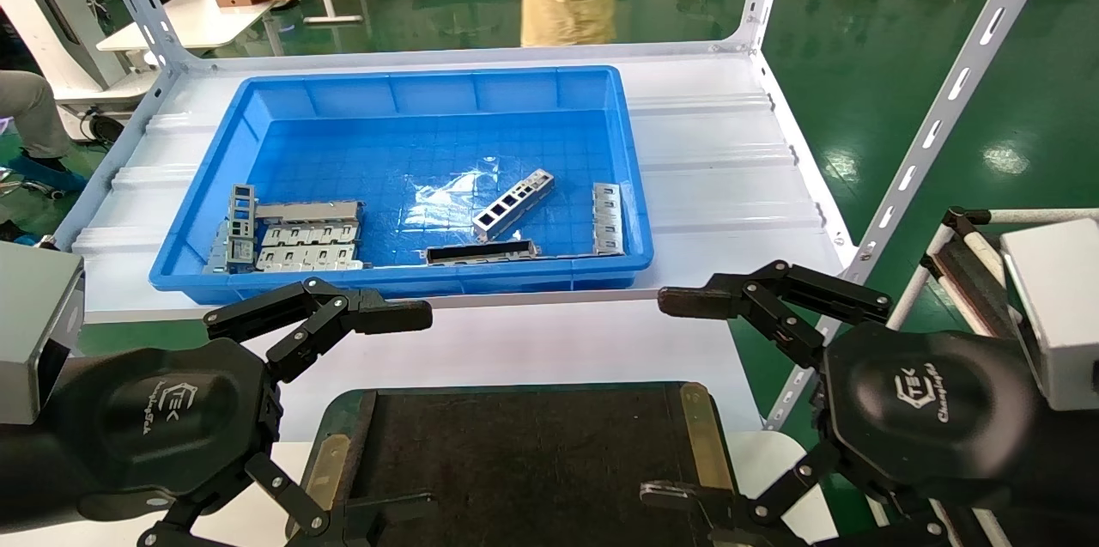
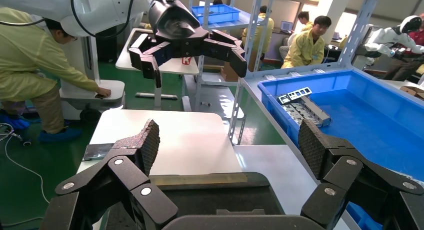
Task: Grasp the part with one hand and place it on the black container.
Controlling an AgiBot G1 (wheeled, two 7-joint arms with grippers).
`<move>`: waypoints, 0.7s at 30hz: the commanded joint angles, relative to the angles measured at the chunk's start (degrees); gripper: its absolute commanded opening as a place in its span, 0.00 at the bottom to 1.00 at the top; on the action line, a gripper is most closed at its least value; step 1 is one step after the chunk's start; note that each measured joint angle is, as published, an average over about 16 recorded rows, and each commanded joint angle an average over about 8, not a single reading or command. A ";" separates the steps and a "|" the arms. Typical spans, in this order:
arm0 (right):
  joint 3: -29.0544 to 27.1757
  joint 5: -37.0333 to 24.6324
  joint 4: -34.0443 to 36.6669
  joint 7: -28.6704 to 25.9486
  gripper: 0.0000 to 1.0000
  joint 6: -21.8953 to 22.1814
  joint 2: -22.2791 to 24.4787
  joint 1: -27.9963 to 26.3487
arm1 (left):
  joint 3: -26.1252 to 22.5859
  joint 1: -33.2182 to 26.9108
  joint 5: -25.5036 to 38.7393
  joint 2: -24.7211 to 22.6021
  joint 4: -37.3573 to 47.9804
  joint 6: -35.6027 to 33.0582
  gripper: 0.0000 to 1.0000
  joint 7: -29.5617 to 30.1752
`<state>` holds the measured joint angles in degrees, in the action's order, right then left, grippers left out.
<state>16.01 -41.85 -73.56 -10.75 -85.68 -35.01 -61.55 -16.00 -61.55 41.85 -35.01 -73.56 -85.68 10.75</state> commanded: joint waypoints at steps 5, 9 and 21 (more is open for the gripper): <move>0.00 0.00 0.00 0.00 1.00 0.00 0.00 0.00 | -0.02 0.00 0.00 0.00 0.00 0.00 1.00 0.00; 0.00 0.00 0.00 0.00 1.00 0.00 0.00 0.00 | -0.02 0.00 0.00 0.00 0.00 0.00 1.00 0.00; 0.04 0.02 0.05 0.03 1.00 -0.01 0.00 -0.03 | -0.35 -0.83 0.90 -0.89 -0.54 1.85 1.00 0.69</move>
<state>16.05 -41.83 -73.52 -10.72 -85.69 -35.01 -61.57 -16.35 -62.42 42.84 -35.90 -74.05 -83.74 11.45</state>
